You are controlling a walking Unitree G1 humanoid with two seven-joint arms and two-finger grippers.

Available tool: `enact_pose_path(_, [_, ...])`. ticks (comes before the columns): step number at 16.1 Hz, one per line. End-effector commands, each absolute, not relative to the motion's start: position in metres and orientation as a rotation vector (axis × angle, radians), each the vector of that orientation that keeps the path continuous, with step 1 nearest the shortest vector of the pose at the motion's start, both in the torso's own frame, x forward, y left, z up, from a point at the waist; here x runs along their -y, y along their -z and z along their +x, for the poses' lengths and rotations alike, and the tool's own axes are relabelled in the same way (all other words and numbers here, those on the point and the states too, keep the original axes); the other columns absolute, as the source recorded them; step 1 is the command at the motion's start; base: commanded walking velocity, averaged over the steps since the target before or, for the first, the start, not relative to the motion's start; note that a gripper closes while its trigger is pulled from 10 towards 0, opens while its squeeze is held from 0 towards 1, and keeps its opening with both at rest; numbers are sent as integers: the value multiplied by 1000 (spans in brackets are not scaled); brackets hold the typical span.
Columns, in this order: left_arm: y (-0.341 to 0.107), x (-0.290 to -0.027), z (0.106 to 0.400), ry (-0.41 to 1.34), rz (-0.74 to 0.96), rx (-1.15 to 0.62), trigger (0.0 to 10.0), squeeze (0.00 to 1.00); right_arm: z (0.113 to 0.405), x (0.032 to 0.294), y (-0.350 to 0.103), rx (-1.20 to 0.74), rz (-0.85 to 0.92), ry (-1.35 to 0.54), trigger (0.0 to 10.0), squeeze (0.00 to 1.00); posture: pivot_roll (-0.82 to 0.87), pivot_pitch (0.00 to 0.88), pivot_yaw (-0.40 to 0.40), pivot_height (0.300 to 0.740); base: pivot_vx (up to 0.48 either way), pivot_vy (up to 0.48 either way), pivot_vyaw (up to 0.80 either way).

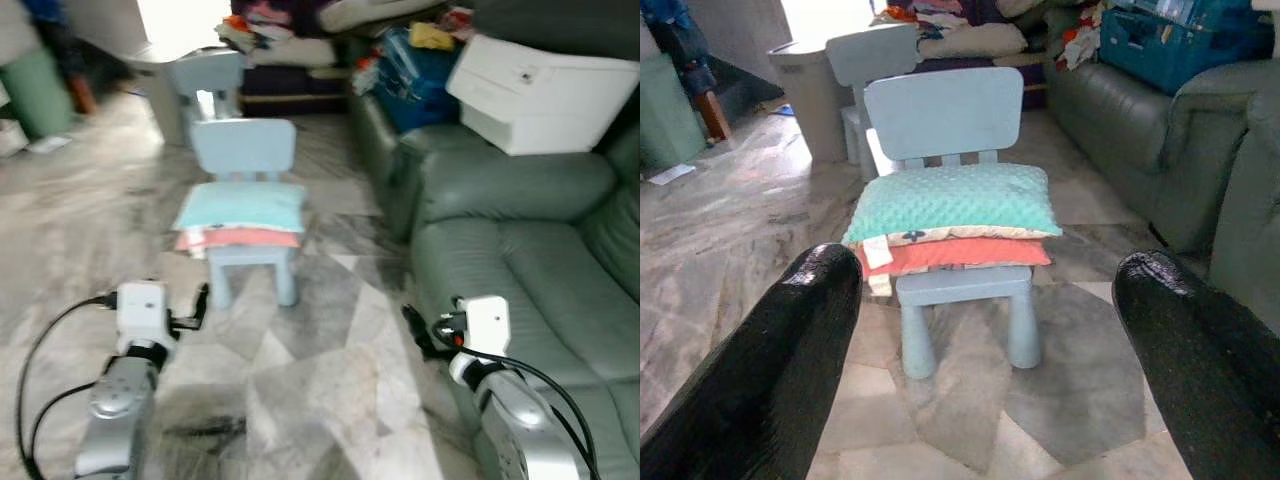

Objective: Move the pillow to the sofa

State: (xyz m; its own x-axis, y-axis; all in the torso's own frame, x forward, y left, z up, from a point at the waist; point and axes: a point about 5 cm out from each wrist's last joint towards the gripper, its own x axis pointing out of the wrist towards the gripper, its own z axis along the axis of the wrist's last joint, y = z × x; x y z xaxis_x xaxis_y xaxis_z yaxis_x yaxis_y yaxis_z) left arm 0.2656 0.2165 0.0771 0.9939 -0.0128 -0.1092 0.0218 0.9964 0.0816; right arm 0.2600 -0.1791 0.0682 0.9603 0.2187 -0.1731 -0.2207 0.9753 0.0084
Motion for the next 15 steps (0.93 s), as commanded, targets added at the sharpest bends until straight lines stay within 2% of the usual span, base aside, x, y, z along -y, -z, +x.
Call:
enact_pose_path(1, [-78,-207,269,40,70,-101,10000,0,261,187,-75,-150,-29,-204,10000,0,-141,0,14,740,360,319,0])
enact_pose_path(8, [-77,-205,269,41,76,-106,10000,0,261,183,-78,-128,-50,-223,10000,0,-141,0,11,740,368,306,0])
enact_pose_path(13, [-73,-202,269,44,74,-127,10000,0,260,183,-79,-121,-54,-226,10000,0,-140,0,15,740,480,0,0])
enact_pose_path(15, [-73,-202,271,25,103,-147,10000,0,260,182,-79,-119,-50,-224,10000,0,-138,0,16,740,0,0,0])
